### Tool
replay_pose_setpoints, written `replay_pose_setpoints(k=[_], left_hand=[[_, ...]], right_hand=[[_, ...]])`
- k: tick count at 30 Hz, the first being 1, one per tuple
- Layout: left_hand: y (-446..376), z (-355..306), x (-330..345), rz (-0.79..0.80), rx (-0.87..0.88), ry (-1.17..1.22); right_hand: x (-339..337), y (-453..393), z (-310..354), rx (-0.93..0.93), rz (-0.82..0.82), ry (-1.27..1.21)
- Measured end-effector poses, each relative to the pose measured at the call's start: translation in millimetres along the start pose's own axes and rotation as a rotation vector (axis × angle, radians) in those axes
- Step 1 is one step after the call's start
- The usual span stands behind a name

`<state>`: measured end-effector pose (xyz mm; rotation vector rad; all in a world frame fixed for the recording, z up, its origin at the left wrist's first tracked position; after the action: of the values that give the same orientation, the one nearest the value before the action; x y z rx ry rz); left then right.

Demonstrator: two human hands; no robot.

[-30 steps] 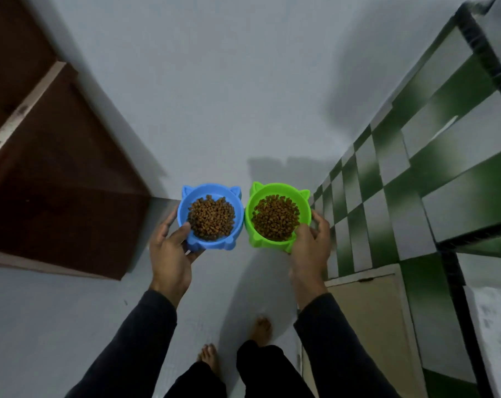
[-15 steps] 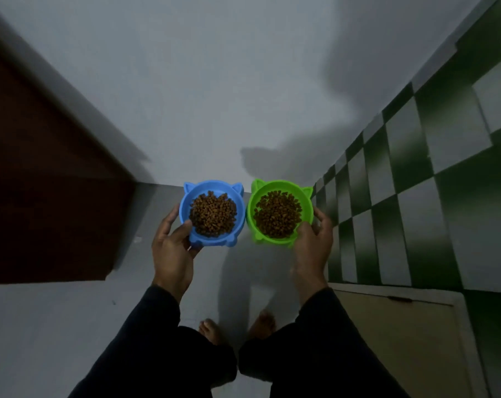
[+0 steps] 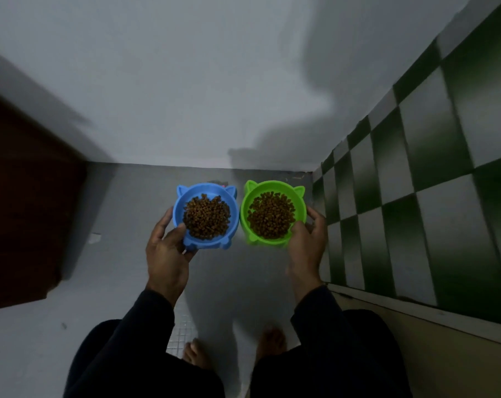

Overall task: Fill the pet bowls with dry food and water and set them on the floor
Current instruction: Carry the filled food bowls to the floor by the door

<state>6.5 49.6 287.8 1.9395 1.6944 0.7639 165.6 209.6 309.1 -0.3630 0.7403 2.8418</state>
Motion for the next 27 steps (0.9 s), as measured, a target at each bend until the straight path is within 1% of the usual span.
replay_pose_setpoints(k=[6,12,17,27], left_hand=[[-77,81,-7,-0.008,-0.014,0.019],[-142,147,-16,-0.024,-0.052,0.009],[-178,181,-26,-0.044,-0.086,-0.019],[-216,218,-46,-0.093,-0.137,-0.057]], right_hand=[[39,-56,-96,0.026,-0.014,0.017],[70,-97,-171,0.057,-0.069,0.014],[84,-123,-211,0.074,-0.132,0.025],[97,-150,-275,0.087,-0.126,0.138]])
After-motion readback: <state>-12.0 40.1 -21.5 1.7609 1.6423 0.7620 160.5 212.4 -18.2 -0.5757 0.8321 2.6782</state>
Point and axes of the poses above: each hand's wrist, its own y-axis away from the middle knuckle, its own x-axis out of the palm, z = x × y, the point moved 1 cm from there along -y, towards the middle knuckle, and after that the axes turned 11 degrees about -z, right-handed, at the moved point
